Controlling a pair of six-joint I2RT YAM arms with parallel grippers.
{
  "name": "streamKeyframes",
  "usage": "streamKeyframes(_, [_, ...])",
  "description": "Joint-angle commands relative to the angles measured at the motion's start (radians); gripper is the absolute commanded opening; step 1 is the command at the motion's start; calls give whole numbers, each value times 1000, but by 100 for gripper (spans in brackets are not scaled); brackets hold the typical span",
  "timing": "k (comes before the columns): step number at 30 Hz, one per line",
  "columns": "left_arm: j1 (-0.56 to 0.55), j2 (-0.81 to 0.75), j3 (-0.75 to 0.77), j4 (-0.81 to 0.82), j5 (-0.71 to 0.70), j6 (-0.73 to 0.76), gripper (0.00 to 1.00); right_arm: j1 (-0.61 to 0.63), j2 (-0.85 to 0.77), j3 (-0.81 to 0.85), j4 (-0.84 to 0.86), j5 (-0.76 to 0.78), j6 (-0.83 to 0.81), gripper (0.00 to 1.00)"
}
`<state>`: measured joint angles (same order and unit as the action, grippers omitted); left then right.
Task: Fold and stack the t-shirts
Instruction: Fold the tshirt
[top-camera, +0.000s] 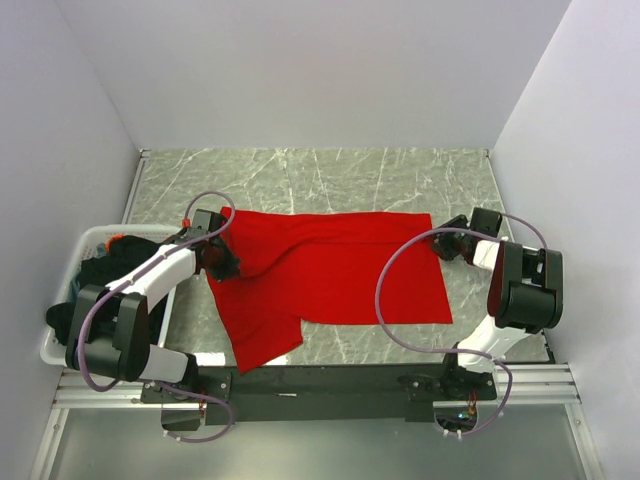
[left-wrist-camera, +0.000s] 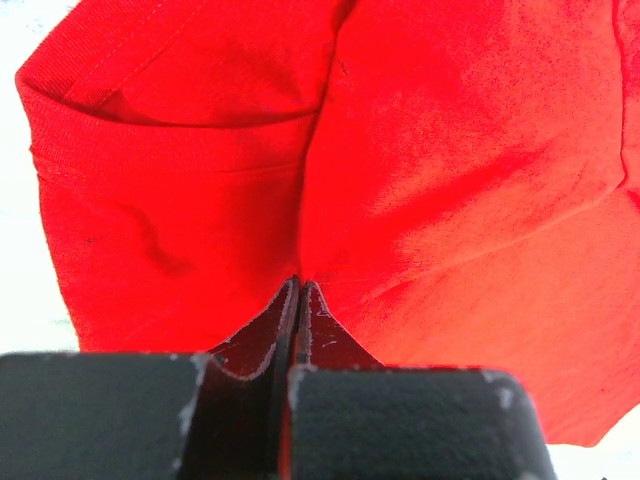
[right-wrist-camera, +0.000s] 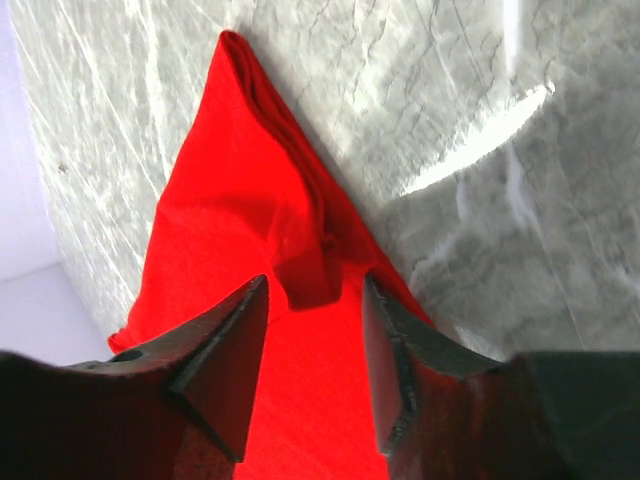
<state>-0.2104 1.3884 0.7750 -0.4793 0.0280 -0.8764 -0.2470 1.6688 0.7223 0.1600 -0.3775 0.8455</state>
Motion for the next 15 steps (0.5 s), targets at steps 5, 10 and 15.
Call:
streamKeyframes(5, [-4,-17,44,-10,-22,25,3,-8,34,80,15,34,0,41])
streamKeyframes(10, [-3,-19,49,-16,-22,27,3,-9,13,114,-33,60,-43,24])
streamKeyframes(15, [-3,-28,52,-25,-23,31,3,-9,-7,143,-103,92,-106,7])
